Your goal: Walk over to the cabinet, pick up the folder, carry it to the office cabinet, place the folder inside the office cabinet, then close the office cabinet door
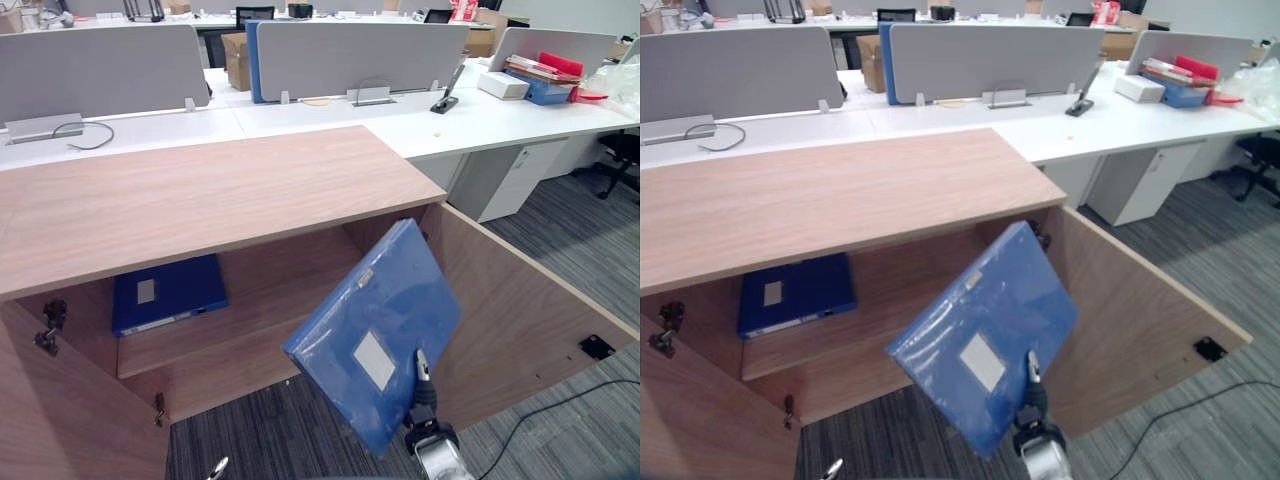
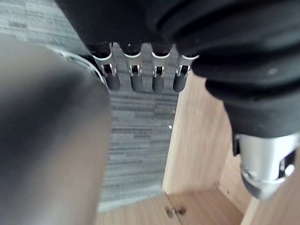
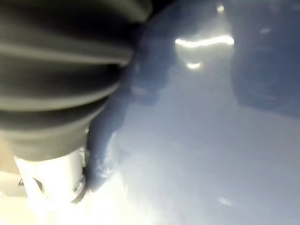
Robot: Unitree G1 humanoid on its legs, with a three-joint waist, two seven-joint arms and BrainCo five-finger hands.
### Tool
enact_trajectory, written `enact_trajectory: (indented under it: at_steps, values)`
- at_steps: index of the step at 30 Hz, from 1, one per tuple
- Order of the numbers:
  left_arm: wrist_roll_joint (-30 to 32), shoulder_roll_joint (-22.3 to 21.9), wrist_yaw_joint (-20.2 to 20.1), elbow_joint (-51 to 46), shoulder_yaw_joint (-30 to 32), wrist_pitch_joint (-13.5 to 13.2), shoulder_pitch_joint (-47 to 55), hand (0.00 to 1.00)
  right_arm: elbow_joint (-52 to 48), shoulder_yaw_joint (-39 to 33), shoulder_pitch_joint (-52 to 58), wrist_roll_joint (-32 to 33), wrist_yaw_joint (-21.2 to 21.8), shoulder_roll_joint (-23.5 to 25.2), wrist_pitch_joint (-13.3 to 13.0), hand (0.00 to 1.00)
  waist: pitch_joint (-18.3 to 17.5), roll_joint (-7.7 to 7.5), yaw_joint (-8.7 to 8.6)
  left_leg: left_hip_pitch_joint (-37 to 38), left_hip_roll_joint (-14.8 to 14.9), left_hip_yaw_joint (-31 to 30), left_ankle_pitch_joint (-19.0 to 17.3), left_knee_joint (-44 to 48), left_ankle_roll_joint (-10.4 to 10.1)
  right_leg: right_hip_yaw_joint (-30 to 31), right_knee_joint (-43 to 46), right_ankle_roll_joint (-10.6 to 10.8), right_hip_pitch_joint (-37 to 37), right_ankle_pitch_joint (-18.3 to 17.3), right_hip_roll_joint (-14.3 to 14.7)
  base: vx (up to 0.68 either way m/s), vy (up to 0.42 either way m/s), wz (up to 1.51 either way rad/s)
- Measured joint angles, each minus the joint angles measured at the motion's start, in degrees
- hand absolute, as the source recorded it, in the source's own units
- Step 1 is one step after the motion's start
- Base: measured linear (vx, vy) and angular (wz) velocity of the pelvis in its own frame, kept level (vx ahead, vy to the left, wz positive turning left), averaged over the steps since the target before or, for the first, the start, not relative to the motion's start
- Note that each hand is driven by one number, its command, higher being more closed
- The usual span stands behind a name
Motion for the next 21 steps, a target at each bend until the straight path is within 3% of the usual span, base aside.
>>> enact_trajectory:
  at_steps: [5,8,14,18,21]
  values:
    - [2.0,-5.0,3.5,0.5,11.9,-0.8,0.7,0.00,3.8,-1.1,3.5,-0.5,-1.0,0.9,0.8,1.00,0.8,1.11,0.90,2.1,0.2,5.2,-2.1,1.5,0.0,4.6,0.9,0.4,-0.4,0.3,0.2,-0.01,0.019,-0.51]
    - [3.1,-6.0,3.6,0.3,14.4,-1.1,0.6,0.00,5.7,-1.7,4.2,-1.1,-1.3,0.9,1.5,1.00,1.0,1.40,1.16,2.1,0.7,7.1,-3.2,3.2,0.3,5.0,1.6,0.4,-0.9,0.2,0.3,-0.02,-0.013,-0.33]
    - [5.1,-8.3,4.3,-2.0,15.9,-1.8,0.1,0.00,11.6,-2.2,3.5,-7.2,-2.0,0.2,2.8,1.00,2.1,2.84,2.02,2.5,1.7,9.4,-4.0,4.4,0.1,4.5,3.5,0.4,-2.3,0.1,0.6,0.00,-0.040,-0.20]
    - [5.2,-9.6,4.9,-4.2,15.6,-2.2,-0.2,0.00,15.7,-4.0,0.3,-8.4,-2.8,0.1,2.8,1.00,2.5,3.13,2.81,3.6,1.4,8.7,-4.0,4.2,0.0,0.4,10.0,-0.2,-3.7,-4.6,-1.0,-0.02,-0.021,0.18]
    - [5.2,-10.4,5.6,-5.1,15.5,-2.4,-0.2,0.00,17.5,-1.6,-1.9,-10.4,-3.9,-1.0,3.1,1.00,2.4,3.17,3.47,4.0,1.3,8.3,-3.9,3.9,0.0,-4.4,12.7,0.7,-4.1,-5.5,-2.7,0.01,-0.004,0.08]
